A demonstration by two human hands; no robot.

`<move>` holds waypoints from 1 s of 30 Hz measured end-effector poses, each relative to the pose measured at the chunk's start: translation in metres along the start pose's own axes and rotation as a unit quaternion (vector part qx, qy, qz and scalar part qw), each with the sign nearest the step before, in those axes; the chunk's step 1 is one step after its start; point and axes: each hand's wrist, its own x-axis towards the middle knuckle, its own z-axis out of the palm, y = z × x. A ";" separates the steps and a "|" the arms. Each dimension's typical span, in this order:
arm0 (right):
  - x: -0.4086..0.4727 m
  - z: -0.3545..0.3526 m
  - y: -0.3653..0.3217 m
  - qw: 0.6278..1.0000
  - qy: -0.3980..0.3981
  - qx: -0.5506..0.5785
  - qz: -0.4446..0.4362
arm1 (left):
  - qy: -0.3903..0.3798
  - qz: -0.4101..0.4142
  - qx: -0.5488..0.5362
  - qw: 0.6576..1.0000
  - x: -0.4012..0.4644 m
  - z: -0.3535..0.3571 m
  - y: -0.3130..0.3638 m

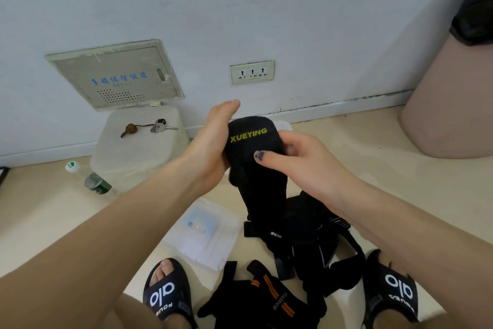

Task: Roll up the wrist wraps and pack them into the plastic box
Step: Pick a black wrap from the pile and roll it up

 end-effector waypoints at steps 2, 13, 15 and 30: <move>0.003 -0.002 -0.003 0.999 0.028 0.024 -0.008 | -0.031 0.018 0.013 0.999 -0.004 0.007 -0.009; -0.001 -0.008 -0.006 0.998 -0.021 -0.063 0.009 | 0.028 0.063 -0.095 0.993 -0.003 0.003 0.006; -0.001 -0.007 -0.008 0.999 -0.009 -0.049 0.003 | 0.016 0.064 -0.110 0.992 -0.004 0.003 0.006; 0.002 0.000 0.005 0.999 -0.022 -0.001 0.036 | 0.029 0.077 -0.076 0.994 -0.009 0.003 0.006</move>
